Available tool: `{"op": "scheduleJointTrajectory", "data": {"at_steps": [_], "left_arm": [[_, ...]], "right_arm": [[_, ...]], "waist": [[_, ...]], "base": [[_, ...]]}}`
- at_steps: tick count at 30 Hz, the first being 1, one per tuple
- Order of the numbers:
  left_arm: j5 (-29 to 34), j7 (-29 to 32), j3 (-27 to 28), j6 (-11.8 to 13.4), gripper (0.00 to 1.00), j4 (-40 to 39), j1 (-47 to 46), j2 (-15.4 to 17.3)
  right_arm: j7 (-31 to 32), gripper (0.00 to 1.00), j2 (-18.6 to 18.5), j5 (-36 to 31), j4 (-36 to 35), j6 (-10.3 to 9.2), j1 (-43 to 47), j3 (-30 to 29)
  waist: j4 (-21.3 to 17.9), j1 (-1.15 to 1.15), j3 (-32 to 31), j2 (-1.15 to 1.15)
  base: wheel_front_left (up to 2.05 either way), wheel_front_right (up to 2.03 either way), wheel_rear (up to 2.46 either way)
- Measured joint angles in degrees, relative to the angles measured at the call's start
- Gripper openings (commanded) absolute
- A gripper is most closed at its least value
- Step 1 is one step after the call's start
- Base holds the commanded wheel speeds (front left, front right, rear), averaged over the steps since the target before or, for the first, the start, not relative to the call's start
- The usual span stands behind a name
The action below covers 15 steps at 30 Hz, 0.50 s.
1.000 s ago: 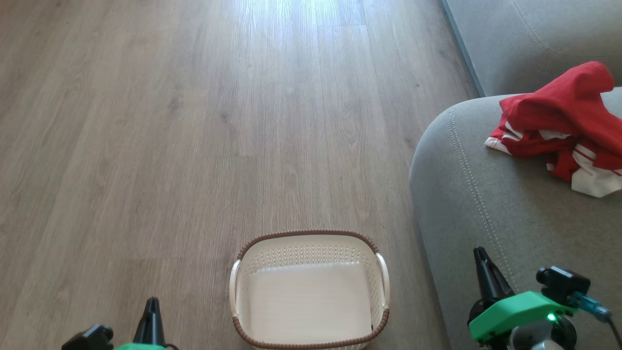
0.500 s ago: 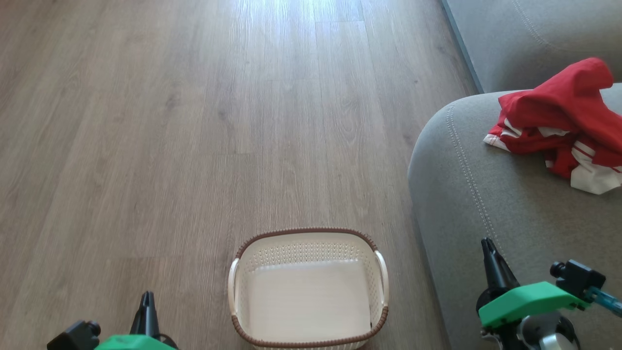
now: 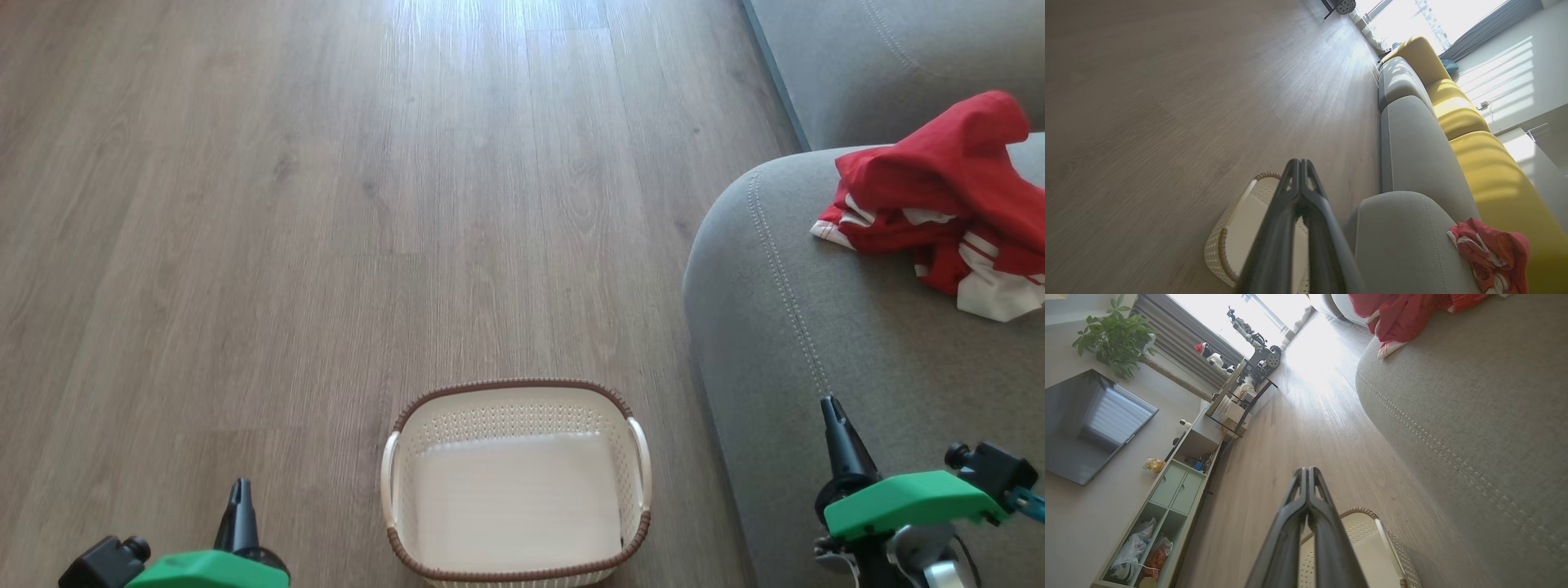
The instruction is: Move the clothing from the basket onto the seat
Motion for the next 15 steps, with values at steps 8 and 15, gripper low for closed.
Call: {"op": "scheduleJointTrajectory", "data": {"at_steps": [8,15], "left_arm": [[-3.44,1.09,1.70,-1.05,0.00,-0.25,-0.47,-0.66],[-6.83,2.19,3.46,-2.10,0.00,-0.57,-1.24,-1.46]], "right_arm": [[1.07,0.00,0.00,4.41,-0.18,0.00,-0.81,-0.41],[2.01,0.00,0.00,9.02,-0.70,0.00,-1.15,-0.91]], "waist": [[-0.16,0.00,0.24,0.00],[-0.31,0.00,0.48,0.00]], "base": [[0.00,0.00,0.00],[0.00,0.00,0.00]]}}
